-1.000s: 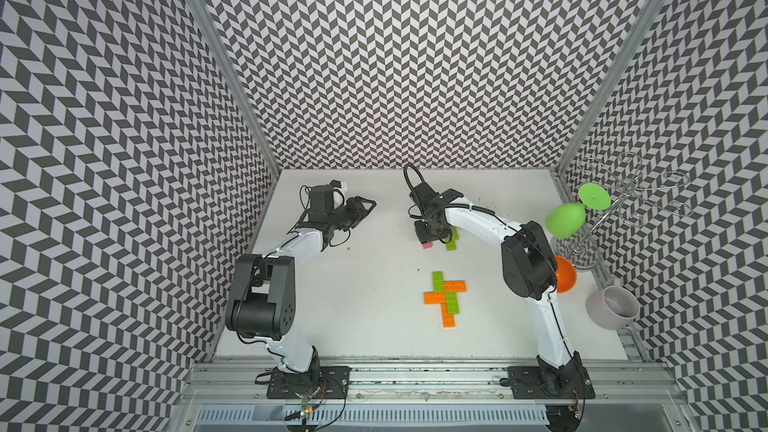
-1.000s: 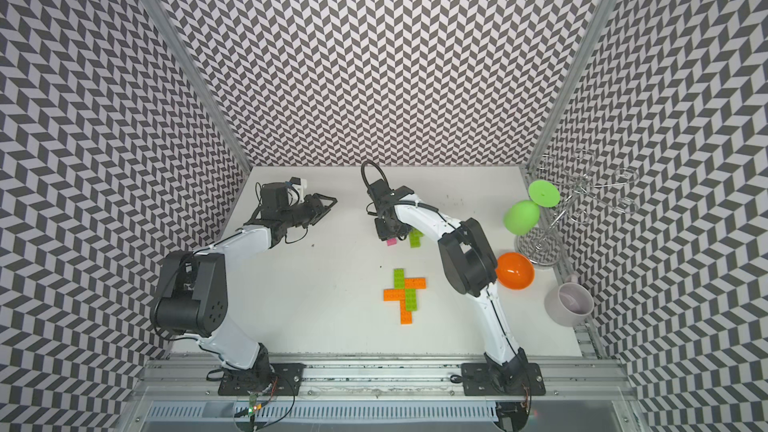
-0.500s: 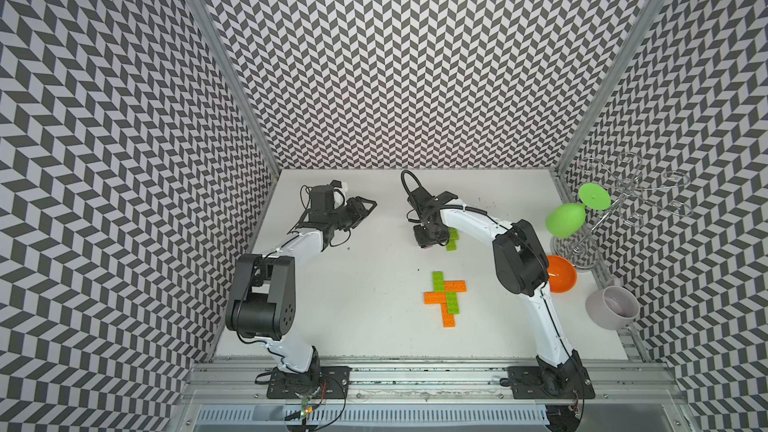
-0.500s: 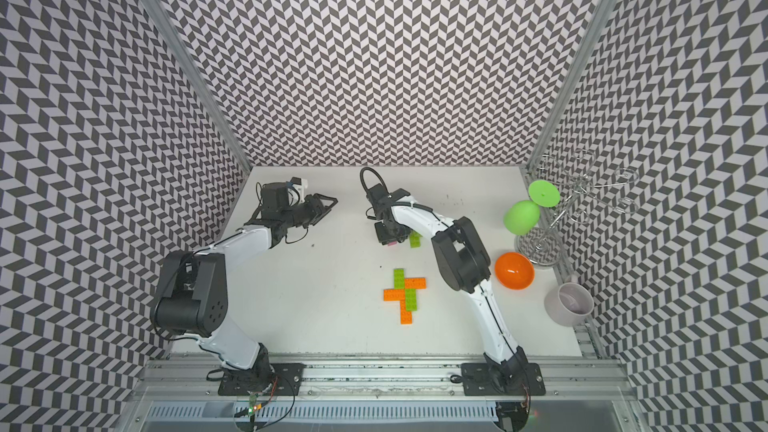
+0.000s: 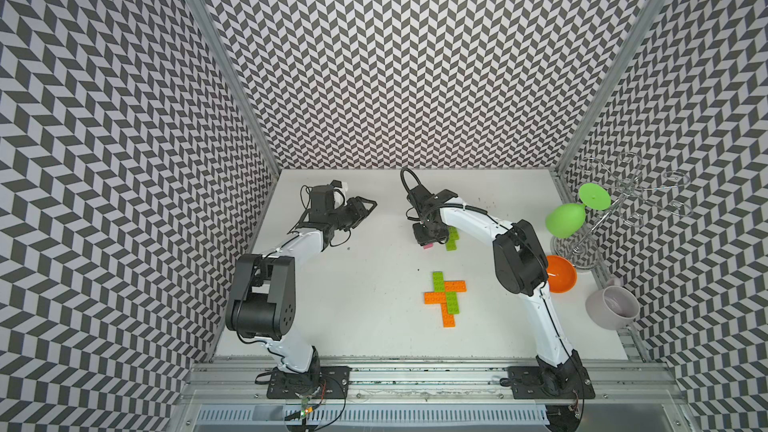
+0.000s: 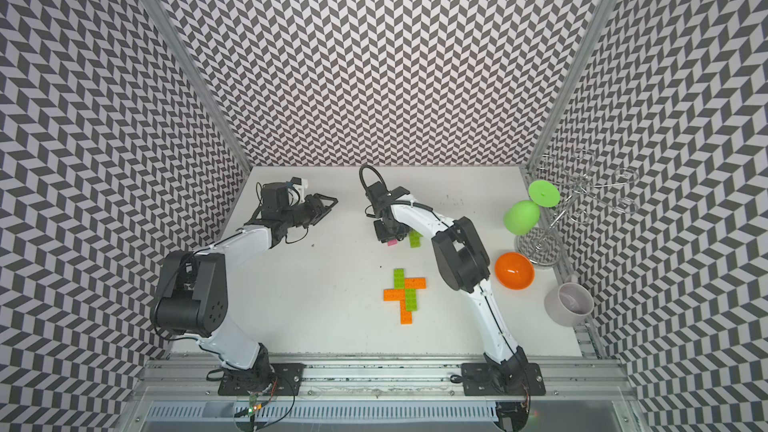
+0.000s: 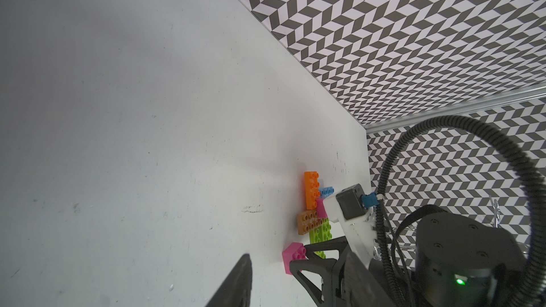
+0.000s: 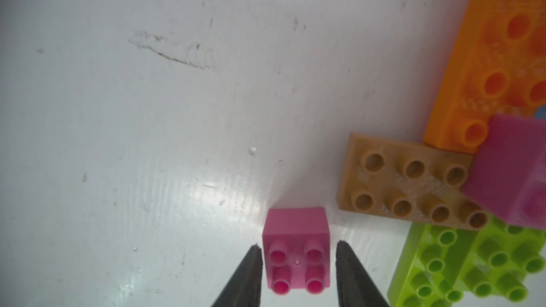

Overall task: Assemble a small pinwheel with lego
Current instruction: Pick up the lego brick from the center of the board.

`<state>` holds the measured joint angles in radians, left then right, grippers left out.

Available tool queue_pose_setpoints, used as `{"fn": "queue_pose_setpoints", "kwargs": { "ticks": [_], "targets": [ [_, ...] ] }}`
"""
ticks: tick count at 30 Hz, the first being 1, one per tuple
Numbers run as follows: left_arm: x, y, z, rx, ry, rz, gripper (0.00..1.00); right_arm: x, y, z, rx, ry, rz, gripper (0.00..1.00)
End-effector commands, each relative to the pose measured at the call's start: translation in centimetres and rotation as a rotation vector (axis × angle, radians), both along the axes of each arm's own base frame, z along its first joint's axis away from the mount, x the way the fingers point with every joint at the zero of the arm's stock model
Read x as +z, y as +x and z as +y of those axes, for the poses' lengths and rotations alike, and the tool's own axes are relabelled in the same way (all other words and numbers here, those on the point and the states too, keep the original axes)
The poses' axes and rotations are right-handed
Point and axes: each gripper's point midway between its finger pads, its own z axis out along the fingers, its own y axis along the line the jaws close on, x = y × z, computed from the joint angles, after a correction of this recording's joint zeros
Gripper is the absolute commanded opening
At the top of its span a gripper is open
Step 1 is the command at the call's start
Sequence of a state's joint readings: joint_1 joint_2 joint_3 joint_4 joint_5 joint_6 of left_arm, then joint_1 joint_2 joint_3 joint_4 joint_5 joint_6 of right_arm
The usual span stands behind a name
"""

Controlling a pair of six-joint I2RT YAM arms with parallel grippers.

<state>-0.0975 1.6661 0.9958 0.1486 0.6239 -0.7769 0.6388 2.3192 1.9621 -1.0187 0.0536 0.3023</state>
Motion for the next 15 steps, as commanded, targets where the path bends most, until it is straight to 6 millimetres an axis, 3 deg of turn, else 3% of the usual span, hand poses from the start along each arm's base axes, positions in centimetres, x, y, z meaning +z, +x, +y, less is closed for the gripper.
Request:
{"fn": "queue_pose_setpoints", "kwargs": {
  "ticks": [1,11,15],
  "targets": [
    [0.7,0.4,0.0,-0.009,-0.006,-0.033,0.51,-0.8,0.2,-0.1,0.004,-0.020,0.008,0.40],
    [0.6,0.4,0.2,-0.007,-0.009,-0.033,0.51,-0.2,0.3,0.0,0.000,-0.014,-0.001,0.29],
    [1.1,0.0,0.0,-0.015,-0.002,-0.042,0.51,1.3,-0.2,-0.3,-0.010,-0.008,-0.013,0.21]
  ]
}}
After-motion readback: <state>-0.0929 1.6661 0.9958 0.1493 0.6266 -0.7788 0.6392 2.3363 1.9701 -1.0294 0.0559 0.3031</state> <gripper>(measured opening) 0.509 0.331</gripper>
